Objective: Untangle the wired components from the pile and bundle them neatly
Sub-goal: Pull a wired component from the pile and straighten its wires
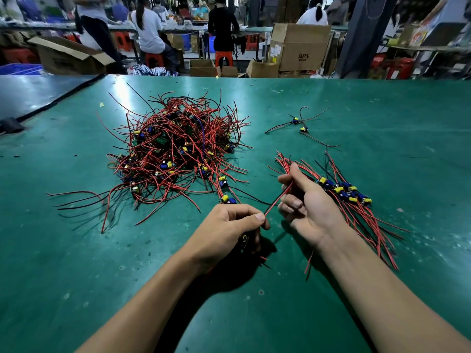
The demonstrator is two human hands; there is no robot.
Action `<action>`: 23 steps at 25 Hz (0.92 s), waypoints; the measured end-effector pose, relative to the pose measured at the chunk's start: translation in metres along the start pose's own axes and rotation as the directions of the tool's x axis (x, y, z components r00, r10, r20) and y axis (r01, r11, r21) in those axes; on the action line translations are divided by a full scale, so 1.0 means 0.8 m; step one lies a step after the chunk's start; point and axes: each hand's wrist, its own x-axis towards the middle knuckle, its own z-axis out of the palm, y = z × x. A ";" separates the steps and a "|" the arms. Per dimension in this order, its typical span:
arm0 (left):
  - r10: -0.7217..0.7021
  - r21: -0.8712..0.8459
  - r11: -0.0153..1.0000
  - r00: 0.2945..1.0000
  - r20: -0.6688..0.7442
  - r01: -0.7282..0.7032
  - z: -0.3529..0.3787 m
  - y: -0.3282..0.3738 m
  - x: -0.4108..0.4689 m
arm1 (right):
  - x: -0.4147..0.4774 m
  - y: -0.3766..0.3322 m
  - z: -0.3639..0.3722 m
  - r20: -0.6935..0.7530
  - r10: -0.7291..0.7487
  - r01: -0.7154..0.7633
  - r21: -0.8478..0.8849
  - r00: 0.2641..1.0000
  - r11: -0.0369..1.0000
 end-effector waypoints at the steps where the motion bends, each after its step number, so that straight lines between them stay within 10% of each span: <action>1: 0.001 0.004 1.000 1.000 0.001 -0.001 0.000 0.000 0.000 | 0.001 -0.002 0.000 0.009 0.054 -0.055 0.079 0.998 0.995; 5: -0.041 -0.062 0.997 0.998 -0.040 0.039 0.002 0.004 -0.002 | 0.000 -0.003 -0.002 0.076 0.097 -0.106 0.128 0.992 0.986; 9: -0.098 -0.306 0.952 0.951 -0.292 0.004 -0.003 0.011 0.006 | -0.006 0.013 -0.005 0.106 -0.049 0.080 -0.308 0.993 0.948; 15: -0.115 -0.455 0.879 0.864 -0.489 -0.141 -0.015 0.020 0.011 | -0.025 0.036 -0.005 0.493 -0.239 0.546 -0.789 0.836 0.283; 21: -0.162 -0.462 0.880 0.841 -0.516 -0.114 -0.016 0.020 0.011 | -0.034 0.042 0.006 0.523 -0.403 0.648 -0.699 0.751 0.302; 23: -0.155 -0.469 0.878 0.870 -0.468 -0.096 -0.015 0.017 0.010 | -0.031 0.040 0.009 0.414 -0.437 0.595 -0.647 0.799 0.477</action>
